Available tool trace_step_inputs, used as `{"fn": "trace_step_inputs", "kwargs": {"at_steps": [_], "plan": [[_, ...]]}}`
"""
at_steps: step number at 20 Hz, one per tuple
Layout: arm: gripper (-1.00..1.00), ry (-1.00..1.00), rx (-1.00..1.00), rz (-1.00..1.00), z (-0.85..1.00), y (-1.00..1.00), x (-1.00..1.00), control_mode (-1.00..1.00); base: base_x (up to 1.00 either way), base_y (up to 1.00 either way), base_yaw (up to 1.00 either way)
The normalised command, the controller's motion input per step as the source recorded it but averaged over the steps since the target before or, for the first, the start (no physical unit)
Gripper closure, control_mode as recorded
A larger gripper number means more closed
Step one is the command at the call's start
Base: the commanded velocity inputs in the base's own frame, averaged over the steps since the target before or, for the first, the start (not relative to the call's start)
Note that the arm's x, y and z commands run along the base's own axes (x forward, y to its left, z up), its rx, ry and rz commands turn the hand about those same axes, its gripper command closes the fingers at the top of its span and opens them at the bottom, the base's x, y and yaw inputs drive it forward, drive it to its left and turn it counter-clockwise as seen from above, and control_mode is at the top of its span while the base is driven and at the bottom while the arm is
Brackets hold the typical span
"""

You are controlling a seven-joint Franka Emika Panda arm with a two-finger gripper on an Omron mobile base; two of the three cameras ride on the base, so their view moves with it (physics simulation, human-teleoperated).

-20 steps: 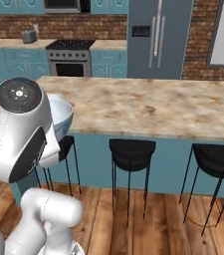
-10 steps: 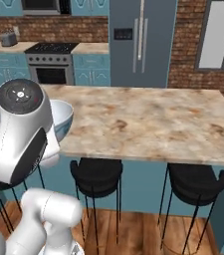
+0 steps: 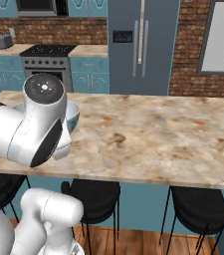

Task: Pick up the bowls from the cabinet and place each bowl in front of a stool on the dining counter.

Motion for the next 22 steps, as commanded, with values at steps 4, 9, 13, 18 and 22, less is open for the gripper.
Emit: {"fn": "trace_step_inputs", "kwargs": {"at_steps": [4, 9, 13, 18, 22], "plan": [[1.00, -0.01, 0.12, 0.03, -0.74, -0.34, 0.99, -1.00, 0.00, 0.00, 0.00], [1.00, 0.00, 0.05, 0.03, -1.00, -0.05, 0.98, -1.00, 0.00, 0.00, 0.00], [1.00, 0.00, 0.04, 0.01, -0.96, -0.11, 0.84, -1.00, 0.00, 0.00, 0.00], [1.00, 0.00, 0.00, -0.01, -0.73, -0.03, 0.64, -1.00, 0.00, 0.00, 0.00], [1.00, 0.00, 0.00, -0.05, -0.36, 0.00, 0.44, -1.00, 0.00, 0.00, 0.00]]}}
